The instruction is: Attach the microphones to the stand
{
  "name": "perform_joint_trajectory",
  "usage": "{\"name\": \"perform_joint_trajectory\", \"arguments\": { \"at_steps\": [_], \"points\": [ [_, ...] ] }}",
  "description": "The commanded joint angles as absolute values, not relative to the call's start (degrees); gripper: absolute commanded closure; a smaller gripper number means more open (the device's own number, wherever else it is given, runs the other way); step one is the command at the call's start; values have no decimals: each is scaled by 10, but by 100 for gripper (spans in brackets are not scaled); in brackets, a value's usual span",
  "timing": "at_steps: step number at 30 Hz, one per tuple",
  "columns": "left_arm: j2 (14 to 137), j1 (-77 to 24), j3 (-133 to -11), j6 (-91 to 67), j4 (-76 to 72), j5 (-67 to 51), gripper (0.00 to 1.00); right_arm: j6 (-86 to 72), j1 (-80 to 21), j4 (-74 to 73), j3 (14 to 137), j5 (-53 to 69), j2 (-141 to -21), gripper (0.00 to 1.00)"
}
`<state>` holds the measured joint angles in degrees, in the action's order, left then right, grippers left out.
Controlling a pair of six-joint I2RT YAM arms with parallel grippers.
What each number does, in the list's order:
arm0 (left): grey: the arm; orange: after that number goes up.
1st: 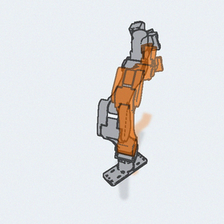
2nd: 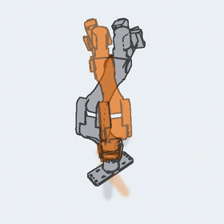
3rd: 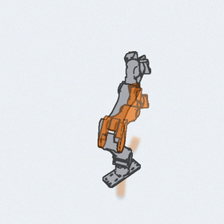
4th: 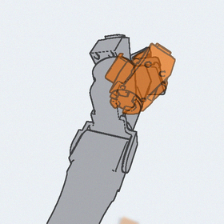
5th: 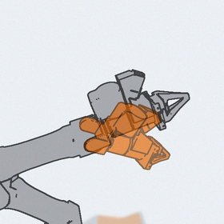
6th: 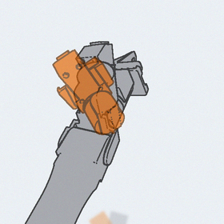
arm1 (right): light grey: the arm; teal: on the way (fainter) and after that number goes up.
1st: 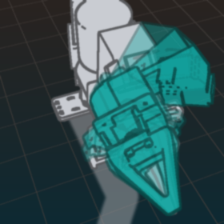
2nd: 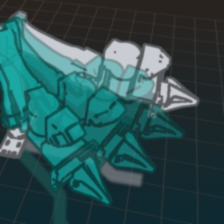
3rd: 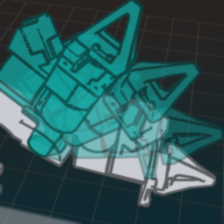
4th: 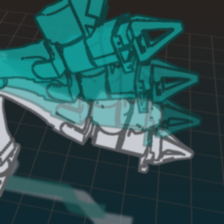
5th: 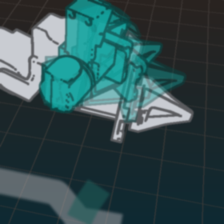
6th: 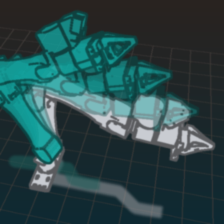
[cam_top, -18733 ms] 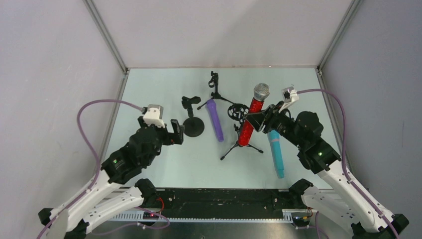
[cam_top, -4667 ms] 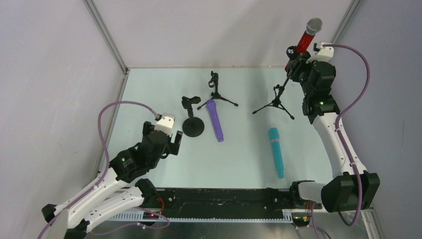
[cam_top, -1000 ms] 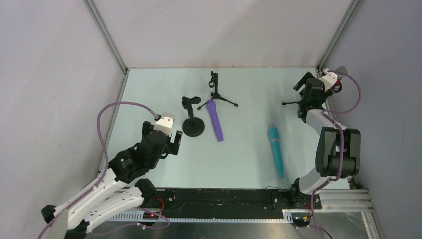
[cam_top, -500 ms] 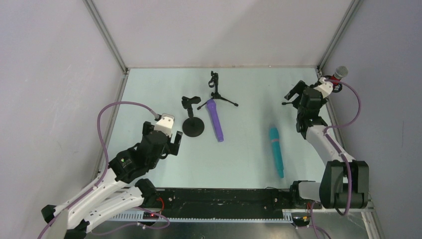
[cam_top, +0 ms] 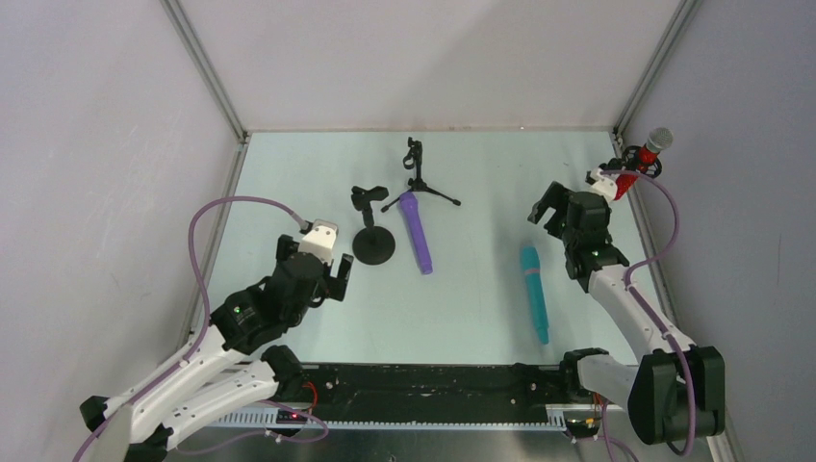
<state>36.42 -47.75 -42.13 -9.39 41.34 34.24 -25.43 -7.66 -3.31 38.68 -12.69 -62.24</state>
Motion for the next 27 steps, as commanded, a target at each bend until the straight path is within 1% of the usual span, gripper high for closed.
{"name": "perform_joint_trajectory", "arguments": {
  "at_steps": [1, 6, 11, 19, 27],
  "points": [
    [375, -475, -448, -83, 412, 339, 2, -256, -88, -95, 386, -102, -595, 0],
    [389, -474, -451, -87, 414, 348, 2, -264, -103, -149, 387, -80, -588, 1],
    [408, -474, -460, -114, 414, 349, 2, -256, -127, -178, 387, -90, -587, 0],
    [495, -474, -503, -187, 407, 322, 2, -221, -170, -180, 387, -85, -569, 0],
    [549, -474, -568, -178, 362, 292, 2, -192, -237, -166, 401, -87, -571, 0]
  ]
}}
